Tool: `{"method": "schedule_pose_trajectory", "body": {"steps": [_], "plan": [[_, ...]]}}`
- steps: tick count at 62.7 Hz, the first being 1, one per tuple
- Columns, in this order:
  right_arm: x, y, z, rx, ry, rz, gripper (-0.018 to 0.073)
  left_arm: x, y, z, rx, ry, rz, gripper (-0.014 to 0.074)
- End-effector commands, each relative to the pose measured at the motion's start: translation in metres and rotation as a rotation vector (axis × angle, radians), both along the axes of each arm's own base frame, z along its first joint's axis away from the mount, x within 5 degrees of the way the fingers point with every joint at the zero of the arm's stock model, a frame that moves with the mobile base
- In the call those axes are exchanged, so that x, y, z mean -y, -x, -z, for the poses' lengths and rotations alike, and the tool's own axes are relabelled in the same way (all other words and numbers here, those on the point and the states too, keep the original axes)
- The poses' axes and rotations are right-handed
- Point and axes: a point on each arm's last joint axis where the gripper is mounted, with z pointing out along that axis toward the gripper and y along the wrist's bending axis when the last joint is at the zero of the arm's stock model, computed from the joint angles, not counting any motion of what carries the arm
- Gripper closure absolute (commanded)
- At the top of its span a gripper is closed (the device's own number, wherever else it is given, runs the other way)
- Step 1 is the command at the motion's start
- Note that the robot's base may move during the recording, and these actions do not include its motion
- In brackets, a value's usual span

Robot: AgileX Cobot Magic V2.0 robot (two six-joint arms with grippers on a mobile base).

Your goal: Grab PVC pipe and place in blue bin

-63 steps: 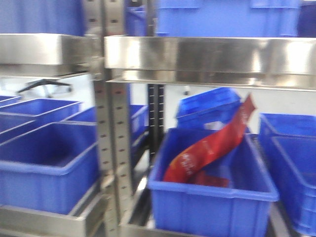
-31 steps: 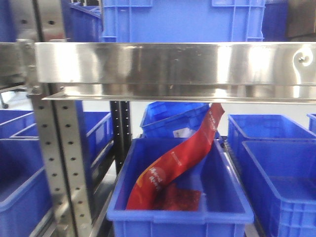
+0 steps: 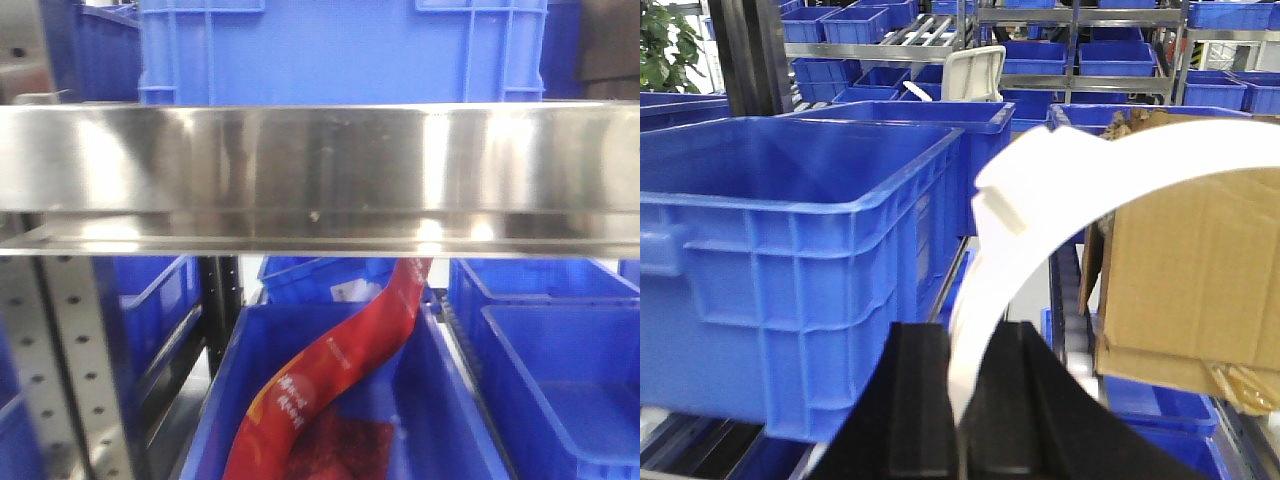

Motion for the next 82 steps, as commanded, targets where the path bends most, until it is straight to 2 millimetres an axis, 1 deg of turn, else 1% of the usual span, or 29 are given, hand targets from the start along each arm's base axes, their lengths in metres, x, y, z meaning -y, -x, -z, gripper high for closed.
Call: {"method": "schedule_pose_trajectory", "body": {"steps": [1,82], "plan": [[0.0003,0.0007,-0.0011,0.020,0.010,0.001,0.0721,0.0004,0.0013,-0.0036,0.030,0.014,0.005,0.0708],[0.0003,0.0007,-0.0011,0.020,0.010,0.001,0.0721,0.0004,0.0013,-0.0036,0.030,0.014,0.005,0.0708]]}}
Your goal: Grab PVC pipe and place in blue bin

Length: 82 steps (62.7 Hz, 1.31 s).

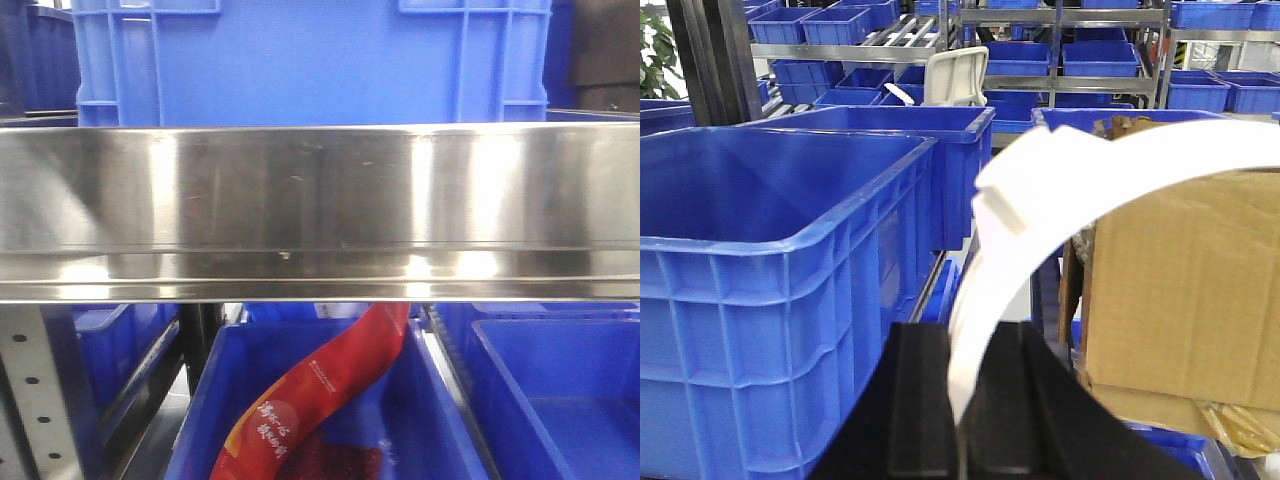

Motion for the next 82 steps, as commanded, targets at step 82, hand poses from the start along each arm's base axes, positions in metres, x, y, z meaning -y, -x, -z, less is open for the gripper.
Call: {"method": "schedule_pose_trajectory", "body": {"steps": [82], "plan": [[-0.003,-0.002,-0.013,0.050,-0.089,-0.023,0.0721,0.002,-0.003,-0.010,0.013,0.036,0.018,0.0708]]}}
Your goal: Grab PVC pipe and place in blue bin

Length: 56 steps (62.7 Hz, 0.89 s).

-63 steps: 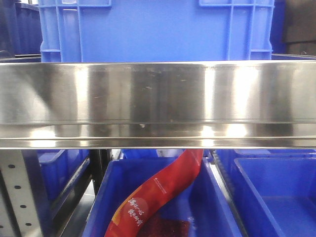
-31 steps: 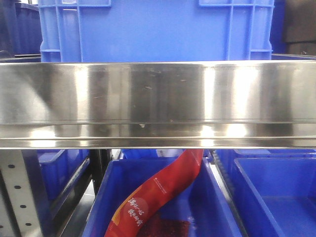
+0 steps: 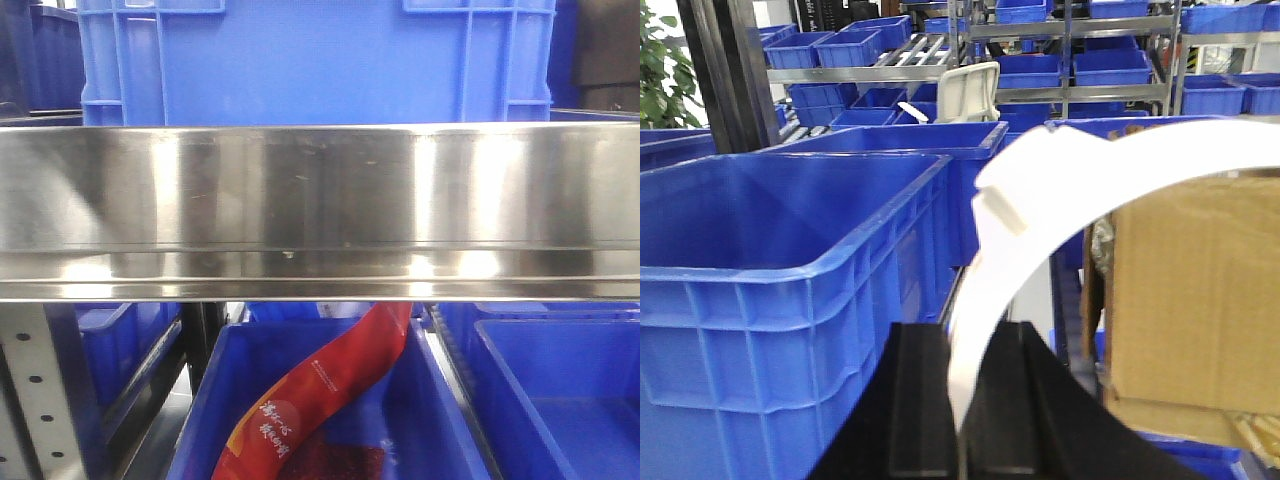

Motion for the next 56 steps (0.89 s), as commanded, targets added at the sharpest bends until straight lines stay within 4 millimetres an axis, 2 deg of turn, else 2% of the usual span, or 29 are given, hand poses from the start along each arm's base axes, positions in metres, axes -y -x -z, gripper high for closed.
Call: {"method": "schedule_pose_trajectory", "body": {"steps": [1,11,26,44,56], "plan": [[-0.002,-0.002,-0.012,0.036,-0.027,-0.012,0.0721,0.002,-0.001,-0.013,0.032,0.034,0.016,0.0708],[-0.011,-0.012,-0.038,0.060,-0.033,-0.072,0.0721,0.012,-0.013,-0.037,0.020,0.062,0.087,0.0708],[-0.045,-0.054,-0.059,0.006,-0.022,-0.201,0.0721,0.048,-0.052,-0.060,-0.014,0.062,0.240,0.0708],[-0.105,-0.101,-0.070,-0.063,-0.004,-0.362,0.0721,0.095,-0.114,-0.084,-0.081,0.145,0.341,0.0708],[-0.134,-0.136,-0.070,-0.108,-0.007,-0.384,0.0721,0.118,-0.164,-0.086,-0.128,0.202,0.335,0.0708]]}}
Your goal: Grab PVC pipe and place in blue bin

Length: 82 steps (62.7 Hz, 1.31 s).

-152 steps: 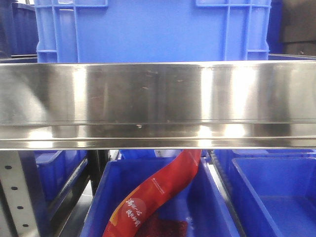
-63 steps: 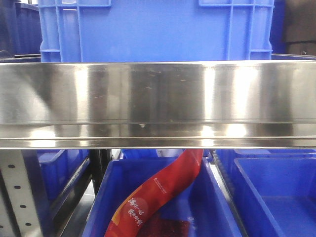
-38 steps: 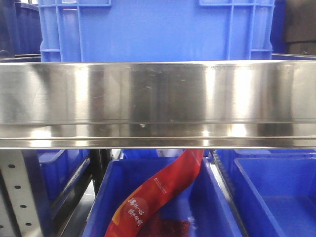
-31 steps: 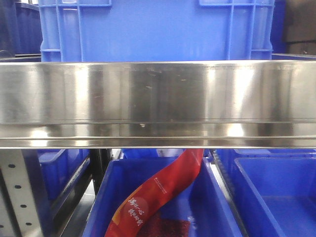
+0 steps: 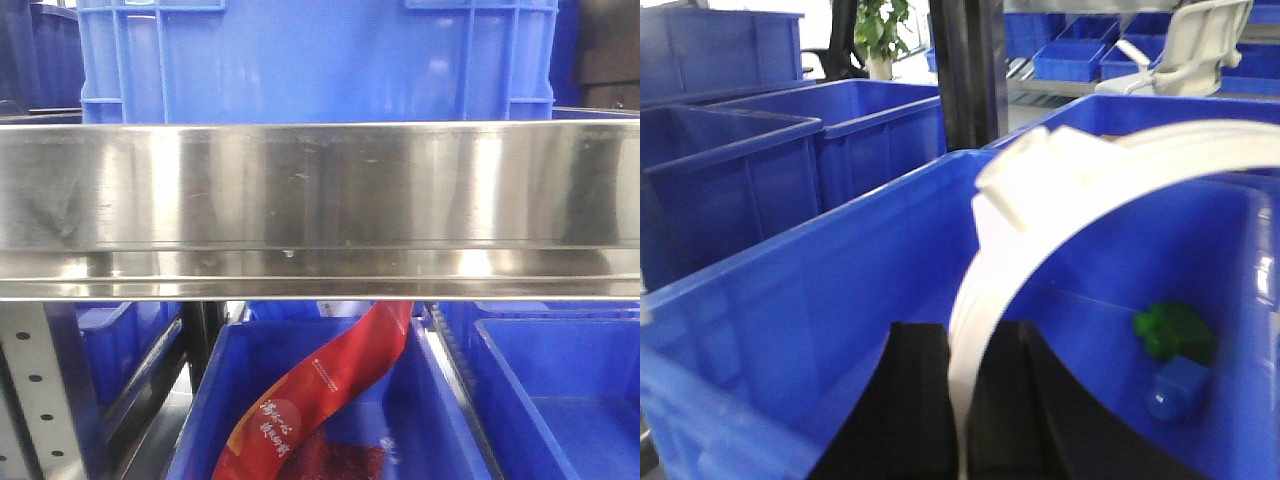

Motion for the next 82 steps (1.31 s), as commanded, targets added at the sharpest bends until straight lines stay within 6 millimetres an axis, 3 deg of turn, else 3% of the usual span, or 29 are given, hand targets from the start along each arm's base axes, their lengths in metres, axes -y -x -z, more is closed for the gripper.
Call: {"method": "schedule_pose_trajectory", "body": {"steps": [1,15,24,37,59,65,71,76,82], "plan": [[-0.012,-0.015,-0.003,-0.009,-0.021,-0.006,0.0721,0.010,-0.019,-0.003,-0.007,0.039,0.002,0.0708],[-0.036,-0.047,0.009,-0.213,0.030,-0.034,0.0721,0.031,-0.064,0.025,-0.086,0.010,0.001,0.0708],[-0.047,-0.061,0.015,-0.296,0.084,-0.046,0.0721,0.039,-0.078,0.052,-0.235,0.019,0.004,0.0708],[-0.052,-0.069,0.019,-0.302,0.088,-0.046,0.0721,0.044,-0.084,0.070,-0.333,-0.029,0.023,0.0708],[-0.053,-0.071,0.019,-0.292,0.081,-0.044,0.0715,0.044,-0.086,0.068,-0.304,-0.015,0.014,0.0708],[-0.053,-0.071,0.019,-0.292,0.081,-0.044,0.0638,0.044,-0.086,0.068,-0.303,-0.017,0.014,0.0708],[-0.053,-0.071,0.019,-0.289,0.079,-0.043,0.0456,0.044,-0.086,0.068,-0.302,-0.019,0.013,0.0692],[-0.053,-0.071,0.018,-0.283,0.075,-0.043,0.0316,0.044,-0.086,0.068,-0.301,-0.020,0.014,0.0610],[-0.053,-0.071,0.017,-0.276,0.071,-0.042,0.0221,0.044,-0.086,0.068,-0.301,-0.020,0.014,0.0461]]}}
